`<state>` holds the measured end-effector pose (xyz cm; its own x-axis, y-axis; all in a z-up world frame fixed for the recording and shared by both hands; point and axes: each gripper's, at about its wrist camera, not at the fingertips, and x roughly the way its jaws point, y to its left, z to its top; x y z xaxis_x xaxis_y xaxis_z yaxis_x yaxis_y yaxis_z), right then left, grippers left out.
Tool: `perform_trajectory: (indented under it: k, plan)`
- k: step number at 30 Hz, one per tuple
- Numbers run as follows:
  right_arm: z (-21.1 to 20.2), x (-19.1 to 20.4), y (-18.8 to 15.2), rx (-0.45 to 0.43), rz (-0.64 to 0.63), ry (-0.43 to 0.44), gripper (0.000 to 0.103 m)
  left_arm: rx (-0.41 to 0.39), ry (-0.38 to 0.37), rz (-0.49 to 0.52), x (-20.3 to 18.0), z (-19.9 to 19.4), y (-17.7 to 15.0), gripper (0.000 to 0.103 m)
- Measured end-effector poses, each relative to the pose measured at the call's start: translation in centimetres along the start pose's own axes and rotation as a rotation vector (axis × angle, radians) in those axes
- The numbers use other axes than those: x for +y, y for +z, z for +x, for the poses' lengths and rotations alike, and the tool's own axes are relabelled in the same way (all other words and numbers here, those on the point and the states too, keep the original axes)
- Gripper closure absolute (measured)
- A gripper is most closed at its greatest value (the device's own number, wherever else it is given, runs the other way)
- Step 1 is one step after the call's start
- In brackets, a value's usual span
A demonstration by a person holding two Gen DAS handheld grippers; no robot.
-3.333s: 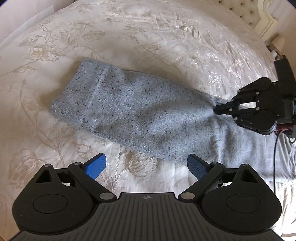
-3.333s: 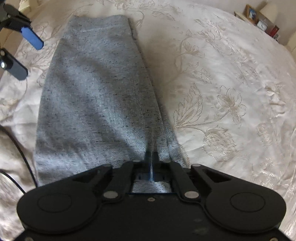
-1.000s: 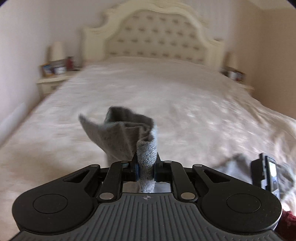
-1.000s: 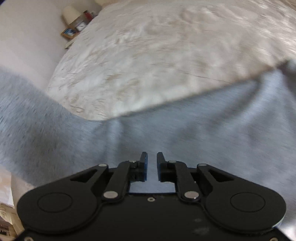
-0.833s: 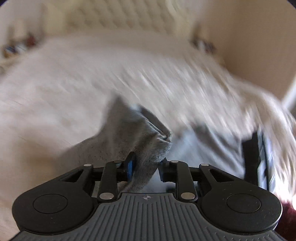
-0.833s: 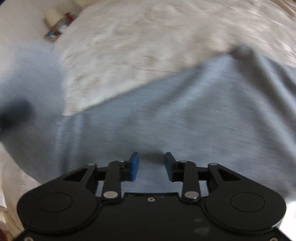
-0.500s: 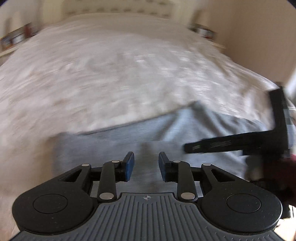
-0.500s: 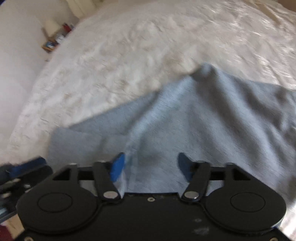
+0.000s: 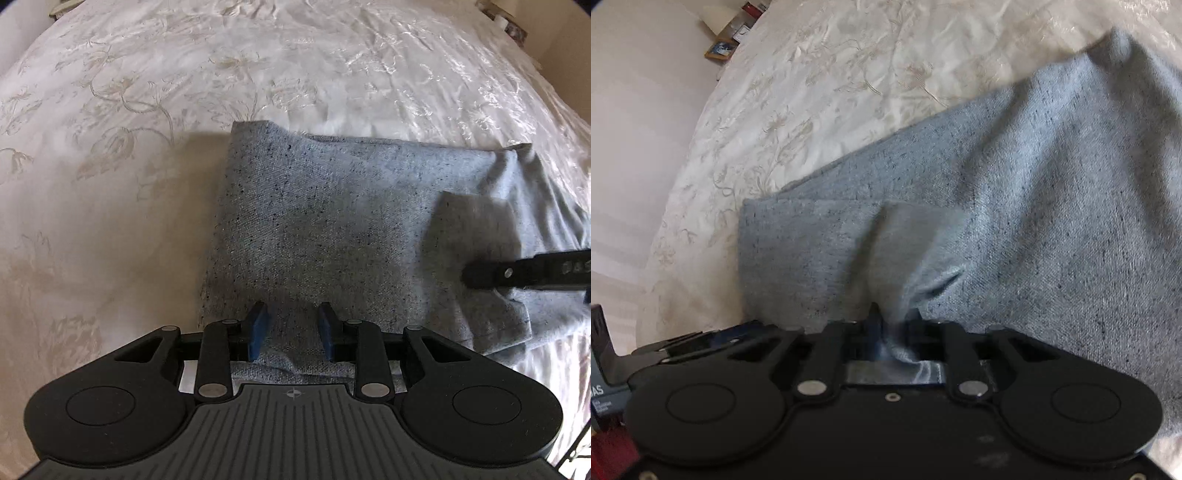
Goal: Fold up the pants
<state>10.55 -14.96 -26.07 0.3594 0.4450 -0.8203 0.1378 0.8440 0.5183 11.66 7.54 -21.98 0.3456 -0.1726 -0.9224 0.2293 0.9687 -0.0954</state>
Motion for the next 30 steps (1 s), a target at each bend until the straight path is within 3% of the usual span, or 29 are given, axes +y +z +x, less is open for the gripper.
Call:
perform_trajectory:
  k: [3,7,12,15,18,20,21,23,24,25,30]
  plan:
    - [-3.1,2.7,0.8,-0.074,-0.138,-0.003,0.091,-0.064,-0.001,-0.024,0.1,-2.5,-0.1,0.073]
    - [-6.0,3.7,2.8,-0.14,-0.229,-0.093,0.093,-0.119,-0.034,-0.029,-1.0,-3.3,1.1,0.071]
    - [-3.3,0.3,3.4,-0.059,-0.195,-0.266,0.094,-0.107,-0.027,-0.018,-2.0,-1.3,2.3,0.07]
    - [-2.2,-1.7,2.2,-0.007,-0.176,-0.282,0.093,-0.077,-0.009,0.002,-1.6,-0.5,1.8,0.07]
    - [-0.8,-1.7,1.8,-0.004,-0.203,-0.324,0.092,0.028,-0.004,0.044,-0.9,1.8,0.8,0.07]
    - [-0.5,-2.0,1.7,-0.02,-0.172,-0.343,0.091,0.012,-0.012,0.097,-0.9,1.7,0.6,0.07]
    - [-0.5,-2.0,1.5,-0.031,-0.157,-0.35,0.084,0.013,-0.014,0.121,-1.0,1.4,0.5,0.07]
    - [-1.0,-1.9,1.2,-0.059,-0.138,-0.376,0.06,0.001,-0.012,0.15,-1.1,0.4,0.6,0.069]
    - [-1.7,-1.5,0.8,-0.085,-0.137,-0.398,0.038,-0.021,-0.013,0.158,-1.1,-0.4,0.6,0.069]
    - [-2.7,-1.3,0.5,-0.111,-0.131,-0.406,0.026,-0.043,-0.018,0.159,-1.1,-1.1,0.6,0.068]
    - [-7.5,-1.8,-3.3,-0.232,-0.063,-0.431,0.025,-0.126,-0.115,0.175,-3.2,-3.3,1.4,0.061]
